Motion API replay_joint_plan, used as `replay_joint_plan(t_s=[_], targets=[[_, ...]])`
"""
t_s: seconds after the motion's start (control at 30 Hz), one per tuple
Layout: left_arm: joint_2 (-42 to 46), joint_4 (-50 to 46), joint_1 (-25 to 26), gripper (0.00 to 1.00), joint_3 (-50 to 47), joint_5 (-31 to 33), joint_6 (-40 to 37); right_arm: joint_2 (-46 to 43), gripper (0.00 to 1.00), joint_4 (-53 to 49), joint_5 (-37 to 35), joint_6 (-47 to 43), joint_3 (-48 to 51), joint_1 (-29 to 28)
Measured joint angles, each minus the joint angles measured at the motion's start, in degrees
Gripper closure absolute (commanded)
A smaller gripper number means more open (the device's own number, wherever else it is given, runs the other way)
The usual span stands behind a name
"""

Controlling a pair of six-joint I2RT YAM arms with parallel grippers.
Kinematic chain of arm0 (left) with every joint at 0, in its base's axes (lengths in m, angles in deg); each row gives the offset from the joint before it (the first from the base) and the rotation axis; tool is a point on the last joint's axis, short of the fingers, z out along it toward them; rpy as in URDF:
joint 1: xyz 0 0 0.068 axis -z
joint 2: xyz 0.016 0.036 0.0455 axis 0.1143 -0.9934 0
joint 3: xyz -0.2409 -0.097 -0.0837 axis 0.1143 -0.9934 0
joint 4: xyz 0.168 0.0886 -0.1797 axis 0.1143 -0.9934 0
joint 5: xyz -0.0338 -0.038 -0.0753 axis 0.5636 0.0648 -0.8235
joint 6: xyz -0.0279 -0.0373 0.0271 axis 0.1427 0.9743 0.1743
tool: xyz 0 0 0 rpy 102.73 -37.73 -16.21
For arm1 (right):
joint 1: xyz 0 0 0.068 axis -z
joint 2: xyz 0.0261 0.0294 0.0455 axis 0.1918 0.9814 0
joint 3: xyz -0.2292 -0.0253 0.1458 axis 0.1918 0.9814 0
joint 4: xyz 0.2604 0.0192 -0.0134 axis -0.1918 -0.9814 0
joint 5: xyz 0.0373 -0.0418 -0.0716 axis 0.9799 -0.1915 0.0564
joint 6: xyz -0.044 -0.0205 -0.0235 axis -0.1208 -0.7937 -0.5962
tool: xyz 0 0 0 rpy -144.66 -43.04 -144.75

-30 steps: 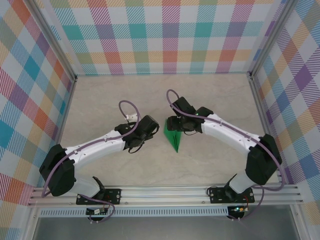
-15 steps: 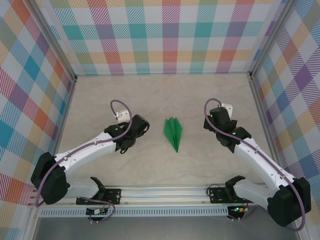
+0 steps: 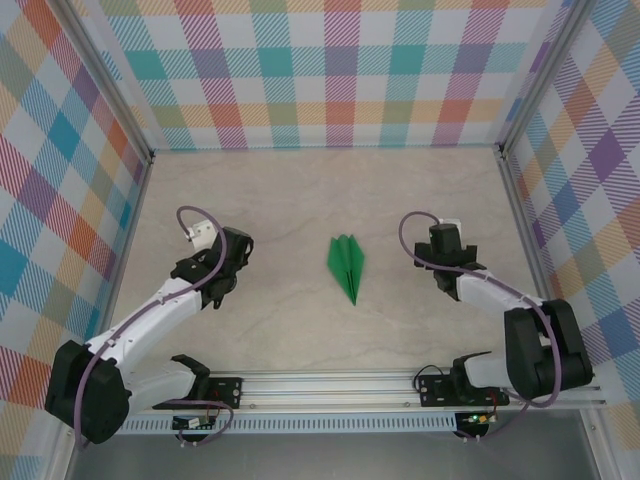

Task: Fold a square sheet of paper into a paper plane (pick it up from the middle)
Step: Reset both arms

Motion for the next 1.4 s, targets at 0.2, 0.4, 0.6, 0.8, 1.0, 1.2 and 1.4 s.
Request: replay_joint_plan(t_s=[0.2,0.4,0.6,0.8,1.0,1.2,1.4], targets=[[0.6,8.0,-1.9,0.0,-3.9,-1.2,-6.3,4.6,0.05,16.8,7.9,-5.2,1.9,3.3],[1.6,16.3,-3.6,0.0,-7.6,-1.7,-11.8,6.7,0.05,33.7,16.6,-6.7,7.5,8.3],[-0.1,22.9,-5.7,0.0,-8.4,-3.0,-16.5,10.5,0.0,37.2,23.5,-6.3,8.5,11.9],[-7.8,35.4,-7.0,0.0,-8.8,-4.8,-24.1,10.5,0.0,38.7,25.6,-6.1,7.9,12.3],[-18.2,53.6,-9.7,0.0,-14.0,-9.4,-31.9,10.5,0.0,38.8,26.2,-6.1,7.8,12.3],[-22.7,69.5,-17.6,0.0,-21.1,-17.6,-33.2,10.5,0.0,38.8,26.4,-6.0,7.8,12.3],[-26.1,72.2,-20.4,0.0,-19.8,-25.2,-32.9,10.5,0.0,38.8,26.6,-6.1,7.8,12.3]])
